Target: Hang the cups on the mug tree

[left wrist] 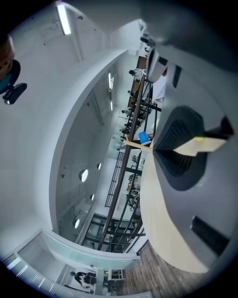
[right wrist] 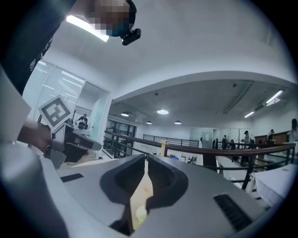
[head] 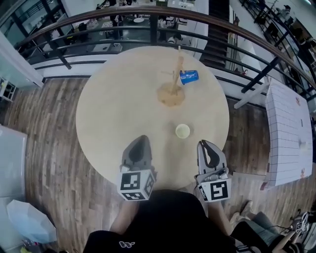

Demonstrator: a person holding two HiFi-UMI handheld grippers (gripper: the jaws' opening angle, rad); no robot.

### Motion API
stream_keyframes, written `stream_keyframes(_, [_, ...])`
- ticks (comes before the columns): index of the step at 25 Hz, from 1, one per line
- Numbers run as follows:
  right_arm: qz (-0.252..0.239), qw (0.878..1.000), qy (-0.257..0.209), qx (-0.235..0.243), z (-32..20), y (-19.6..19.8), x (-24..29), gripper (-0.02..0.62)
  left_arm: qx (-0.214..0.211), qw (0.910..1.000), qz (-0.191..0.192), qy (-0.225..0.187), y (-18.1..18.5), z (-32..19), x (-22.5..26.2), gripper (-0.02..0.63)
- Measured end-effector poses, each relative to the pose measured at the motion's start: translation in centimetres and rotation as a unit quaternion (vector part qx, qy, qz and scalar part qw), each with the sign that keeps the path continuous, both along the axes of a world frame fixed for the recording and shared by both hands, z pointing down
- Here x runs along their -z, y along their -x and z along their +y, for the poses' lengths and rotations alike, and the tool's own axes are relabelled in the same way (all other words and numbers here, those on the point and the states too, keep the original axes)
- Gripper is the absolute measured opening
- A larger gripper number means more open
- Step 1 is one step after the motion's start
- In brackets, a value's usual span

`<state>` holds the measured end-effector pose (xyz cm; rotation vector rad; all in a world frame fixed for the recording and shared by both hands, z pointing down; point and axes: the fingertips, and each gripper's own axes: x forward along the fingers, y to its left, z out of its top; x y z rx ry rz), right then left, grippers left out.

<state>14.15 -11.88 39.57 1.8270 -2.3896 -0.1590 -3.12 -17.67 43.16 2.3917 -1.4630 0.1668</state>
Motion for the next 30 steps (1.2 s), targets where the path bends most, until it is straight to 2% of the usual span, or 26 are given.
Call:
stream_keyframes(4, [0.002, 0.999, 0.032, 0.016, 1.3, 0.4, -2.9, 0.047, -0.015, 0.9999, -0.005, -0.003, -0.3, 0.3, 0.2, 0.000])
stream_keyframes(6, [-0.003, 0.998, 0.053, 0.029, 1.5, 0.4, -4.5, 0.149, -0.016, 0.9999, -0.007, -0.001, -0.2, 0.4, 0.0, 0.000])
stream_keyframes(8, [-0.001, 0.996, 0.075, 0.041, 1.4, 0.4, -6.6, 0.223, -0.015, 0.9998, -0.009, 0.001, 0.0, 0.5, -0.2, 0.000])
stream_keyframes(13, [-0.002, 0.993, 0.096, 0.064, 0.8, 0.6, -11.6, 0.253, -0.016, 0.9997, -0.020, 0.003, 0.7, 0.8, -0.6, 0.000])
stream_keyframes(15, [-0.018, 0.990, 0.125, 0.067, 0.0, 0.3, -14.6, 0.291, -0.011, 0.9997, -0.023, 0.005, 1.2, 0.8, -0.6, 0.000])
stream_keyframes(17, [-0.031, 0.984, 0.161, 0.067, -0.7, -0.2, -17.8, 0.302, -0.006, 0.9997, -0.021, 0.006, 1.4, 1.0, -0.5, 0.000])
stream_keyframes(20, [-0.050, 0.975, 0.208, 0.052, -2.0, -1.4, -22.3, 0.336, -0.005, 0.9997, -0.025, 0.002, 1.4, 0.9, -0.2, 0.000])
stream_keyframes(22, [-0.064, 0.972, 0.223, 0.031, -3.1, -2.1, -24.2, 0.391, -0.005, 0.9996, -0.029, -0.002, 1.5, 0.8, 0.0, 0.000])
stream_keyframes(24, [-0.068, 0.970, 0.231, 0.023, -3.7, -2.0, -25.1, 0.393, -0.002, 0.9995, -0.031, -0.001, 2.0, 0.9, 0.1, 0.000])
stream_keyframes(30, [-0.046, 0.966, 0.253, 0.039, -5.6, -0.9, -27.2, 0.392, 0.011, 0.9991, -0.040, 0.004, 2.7, 1.1, -0.2, 0.000])
